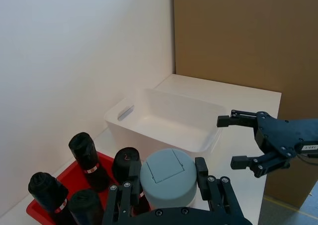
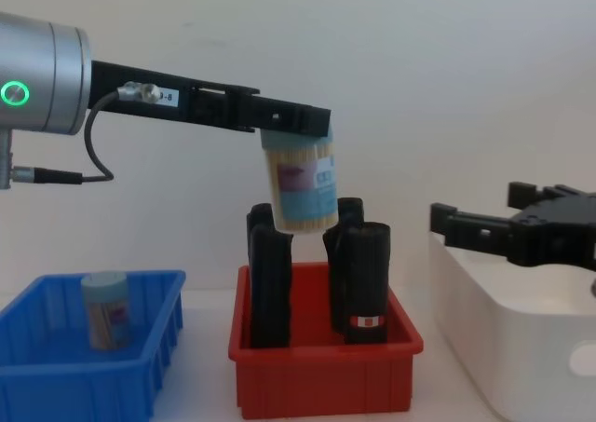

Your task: Pick the cotton swabs from the blue box and place them into the white box.

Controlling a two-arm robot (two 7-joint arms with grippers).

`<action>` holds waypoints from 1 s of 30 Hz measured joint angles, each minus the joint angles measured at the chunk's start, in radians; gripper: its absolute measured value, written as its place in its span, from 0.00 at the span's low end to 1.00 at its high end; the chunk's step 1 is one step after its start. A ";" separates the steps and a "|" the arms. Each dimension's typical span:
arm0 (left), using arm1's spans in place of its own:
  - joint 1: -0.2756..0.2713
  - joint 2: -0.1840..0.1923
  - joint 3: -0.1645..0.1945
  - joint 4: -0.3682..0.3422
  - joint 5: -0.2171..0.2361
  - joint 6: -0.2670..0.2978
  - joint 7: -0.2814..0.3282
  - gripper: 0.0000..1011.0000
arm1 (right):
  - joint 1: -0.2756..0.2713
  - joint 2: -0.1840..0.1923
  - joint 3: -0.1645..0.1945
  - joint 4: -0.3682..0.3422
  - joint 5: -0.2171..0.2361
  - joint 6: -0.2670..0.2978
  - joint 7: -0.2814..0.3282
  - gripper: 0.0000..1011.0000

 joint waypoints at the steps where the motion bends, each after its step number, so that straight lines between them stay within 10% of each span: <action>1: 0.000 0.000 0.000 0.000 0.000 0.000 0.000 0.66 | 0.005 -0.002 -0.002 0.001 -0.003 0.003 0.019 0.99; 30: -0.001 -0.001 0.001 -0.001 0.001 0.001 -0.003 0.66 | 0.224 -0.111 -0.078 0.139 -0.112 0.067 0.384 0.99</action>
